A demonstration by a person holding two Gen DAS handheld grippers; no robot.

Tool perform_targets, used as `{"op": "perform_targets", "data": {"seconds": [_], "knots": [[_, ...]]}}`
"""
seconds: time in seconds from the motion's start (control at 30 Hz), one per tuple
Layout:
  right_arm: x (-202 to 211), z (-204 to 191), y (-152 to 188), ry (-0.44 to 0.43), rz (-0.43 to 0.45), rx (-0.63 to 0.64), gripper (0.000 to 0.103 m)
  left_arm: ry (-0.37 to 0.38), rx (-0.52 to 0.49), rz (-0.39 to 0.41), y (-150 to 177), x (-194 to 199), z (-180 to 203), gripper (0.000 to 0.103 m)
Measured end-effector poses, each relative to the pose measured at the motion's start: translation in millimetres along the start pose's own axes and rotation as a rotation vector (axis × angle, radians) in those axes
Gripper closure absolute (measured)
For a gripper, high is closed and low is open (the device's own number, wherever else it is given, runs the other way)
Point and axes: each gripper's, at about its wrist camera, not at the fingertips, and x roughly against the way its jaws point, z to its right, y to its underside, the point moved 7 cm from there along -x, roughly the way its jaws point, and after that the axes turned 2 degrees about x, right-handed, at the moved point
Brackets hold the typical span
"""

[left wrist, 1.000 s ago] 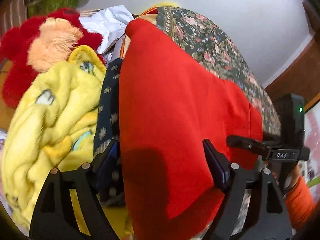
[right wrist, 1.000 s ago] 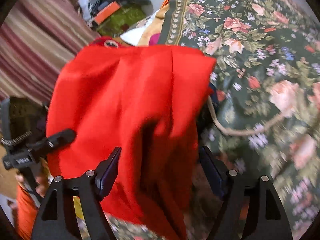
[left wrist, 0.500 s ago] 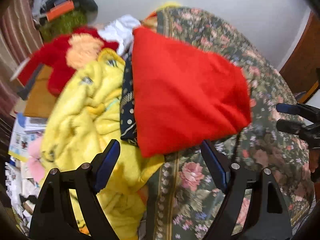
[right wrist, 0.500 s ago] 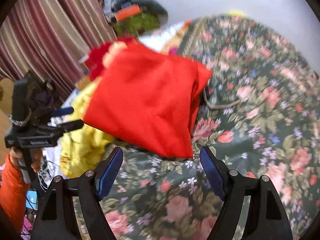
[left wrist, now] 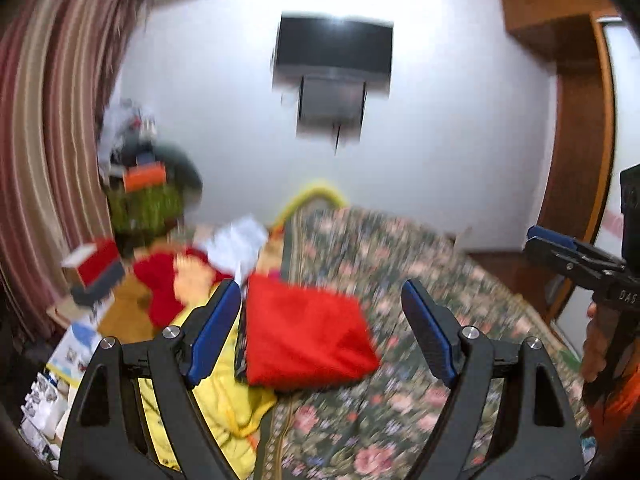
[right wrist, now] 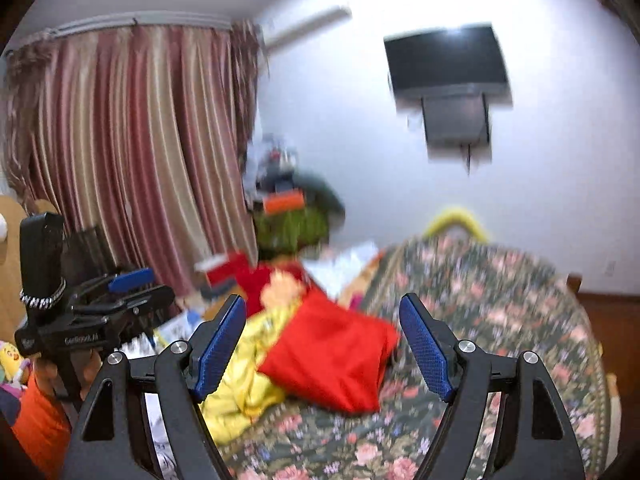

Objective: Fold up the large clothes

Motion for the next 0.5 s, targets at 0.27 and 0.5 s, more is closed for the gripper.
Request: {"op": "perform_targets", "data": {"seconds": [0.27, 0.5], "knots": [[85.6, -42.9, -11.8, 0.004, 0.162, 0.016, 0.026, -0.067, -0.052, 0.206, -9.9, 77.1, 39.3, 0.020], [113.8, -62.6, 9.9, 0.066, 0.149, 0.010, 0.023, -0.105, -0.026, 0.239, 9.7, 100.2, 47.0, 0.016]]}}
